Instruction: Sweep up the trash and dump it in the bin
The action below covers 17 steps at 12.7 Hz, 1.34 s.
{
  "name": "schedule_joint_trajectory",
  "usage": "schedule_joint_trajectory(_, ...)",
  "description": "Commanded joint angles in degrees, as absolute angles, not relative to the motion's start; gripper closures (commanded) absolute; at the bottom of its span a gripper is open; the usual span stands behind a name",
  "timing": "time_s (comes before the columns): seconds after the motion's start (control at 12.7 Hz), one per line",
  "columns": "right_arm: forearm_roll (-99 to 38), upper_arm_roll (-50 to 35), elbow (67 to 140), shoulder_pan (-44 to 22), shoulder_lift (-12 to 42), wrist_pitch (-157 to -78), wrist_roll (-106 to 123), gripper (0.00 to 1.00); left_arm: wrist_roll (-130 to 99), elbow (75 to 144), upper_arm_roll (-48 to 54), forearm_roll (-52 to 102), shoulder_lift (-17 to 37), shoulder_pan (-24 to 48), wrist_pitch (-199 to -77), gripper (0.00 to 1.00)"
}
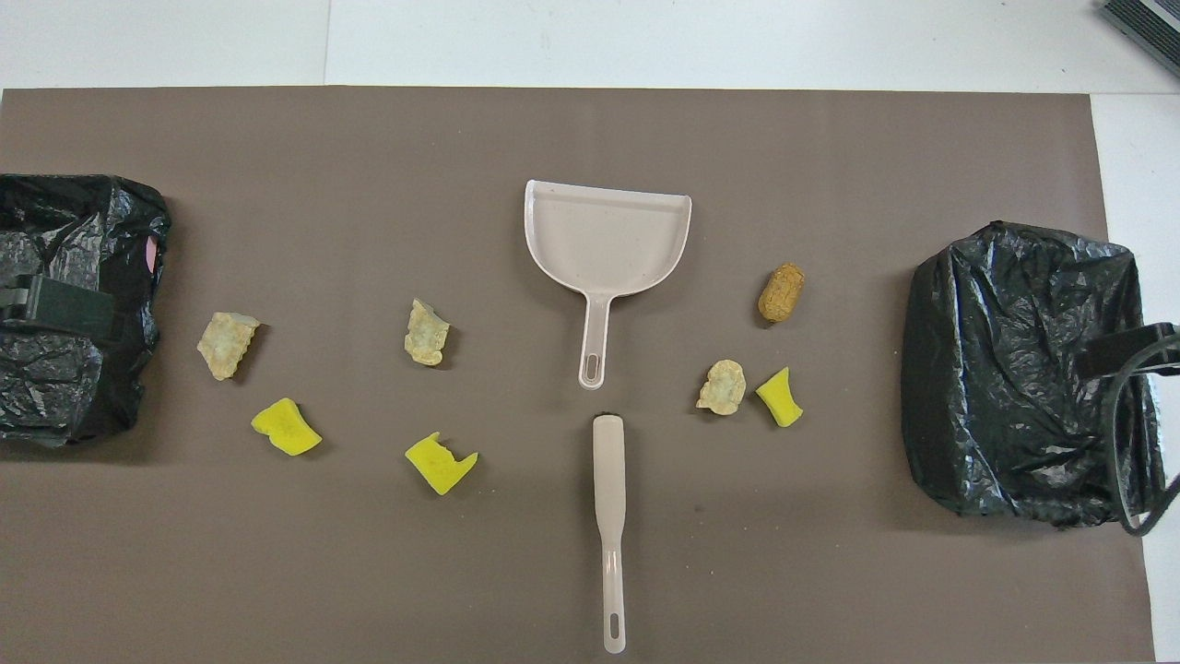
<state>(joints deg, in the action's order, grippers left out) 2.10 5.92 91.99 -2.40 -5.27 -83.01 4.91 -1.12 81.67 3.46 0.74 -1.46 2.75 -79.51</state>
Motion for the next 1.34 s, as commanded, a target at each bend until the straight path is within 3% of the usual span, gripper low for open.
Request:
schedule_joint_trajectory(0.0, 2.0, 5.4, 91.8, -2.1, -5.5, -82.6, 6.4, 0.0, -1.2, 83.8, 3.6, 0.6, -3.1, 2.5, -80.6, 0.0)
schedule_joint_trajectory(0.94, 3.3, 4.9, 93.4, -2.4, -6.3, -83.1, 6.1, 0.0, -1.3, 83.8, 4.0, 0.9, -3.0, 3.0, -81.7, 0.0)
schedule_joint_trajectory(1.26, 3.2, 4.9, 94.0, -2.4, -6.7, -83.1, 6.0, 0.0, -1.4, 86.0, 9.2, 1.8, -3.3, 3.4, -84.0, 0.0)
